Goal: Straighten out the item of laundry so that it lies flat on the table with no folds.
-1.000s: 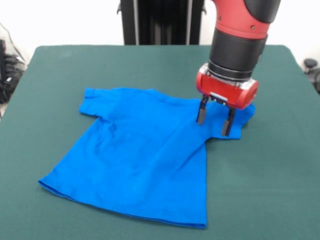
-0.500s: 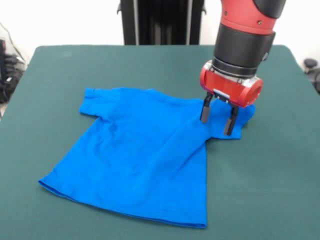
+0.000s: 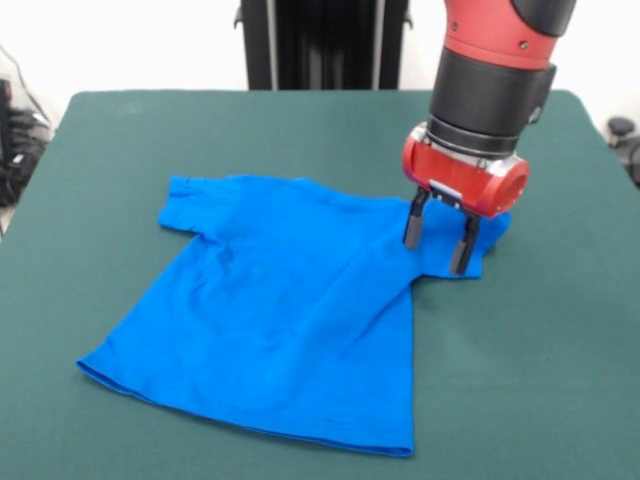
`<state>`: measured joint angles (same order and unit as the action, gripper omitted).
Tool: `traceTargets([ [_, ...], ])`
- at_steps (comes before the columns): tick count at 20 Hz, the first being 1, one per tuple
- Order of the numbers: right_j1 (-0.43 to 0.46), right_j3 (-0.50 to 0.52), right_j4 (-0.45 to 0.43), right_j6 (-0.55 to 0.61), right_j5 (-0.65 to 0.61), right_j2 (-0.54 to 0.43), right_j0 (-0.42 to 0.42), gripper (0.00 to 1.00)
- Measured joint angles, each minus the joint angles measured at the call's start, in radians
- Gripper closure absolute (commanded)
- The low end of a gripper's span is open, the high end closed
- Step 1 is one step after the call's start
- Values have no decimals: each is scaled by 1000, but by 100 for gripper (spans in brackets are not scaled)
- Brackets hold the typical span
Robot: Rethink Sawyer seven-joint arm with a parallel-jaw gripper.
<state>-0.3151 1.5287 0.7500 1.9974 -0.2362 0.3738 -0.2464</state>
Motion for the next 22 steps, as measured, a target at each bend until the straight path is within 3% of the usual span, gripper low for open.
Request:
traceTargets([
  [22,30,-5,1,1,0,2,-24,0],
])
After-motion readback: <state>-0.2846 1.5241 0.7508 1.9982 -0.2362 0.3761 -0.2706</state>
